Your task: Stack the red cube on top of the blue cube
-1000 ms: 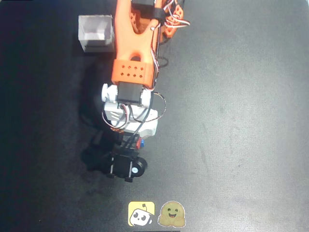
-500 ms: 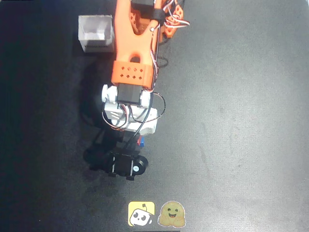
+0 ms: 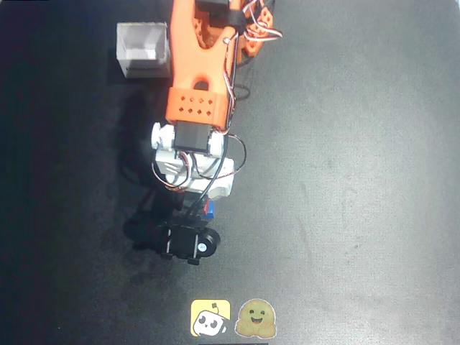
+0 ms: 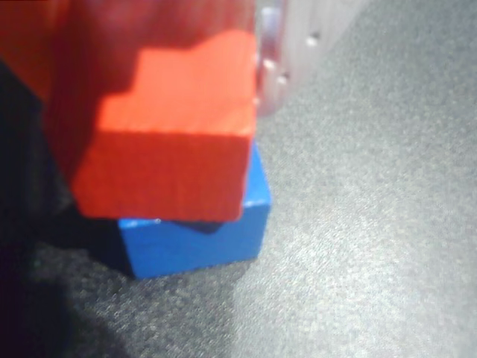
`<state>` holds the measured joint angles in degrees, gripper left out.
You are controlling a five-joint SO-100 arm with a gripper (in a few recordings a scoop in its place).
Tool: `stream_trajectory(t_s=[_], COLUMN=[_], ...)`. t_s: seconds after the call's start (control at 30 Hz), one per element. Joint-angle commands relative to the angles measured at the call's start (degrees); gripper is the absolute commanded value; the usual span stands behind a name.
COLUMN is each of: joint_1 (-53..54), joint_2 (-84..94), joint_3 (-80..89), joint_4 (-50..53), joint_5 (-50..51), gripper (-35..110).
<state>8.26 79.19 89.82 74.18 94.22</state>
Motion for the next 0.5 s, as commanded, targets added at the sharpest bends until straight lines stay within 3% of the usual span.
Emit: stream_trajectory(t_s=[0.0, 0.47], joint_1=[-0.2, -1.1], joint_2=[2.5, 3.7], joint_3=[0.1, -0.4], joint_4=[0.4, 0.4], joint_5=[0.1, -0.8], gripper=[10, 24])
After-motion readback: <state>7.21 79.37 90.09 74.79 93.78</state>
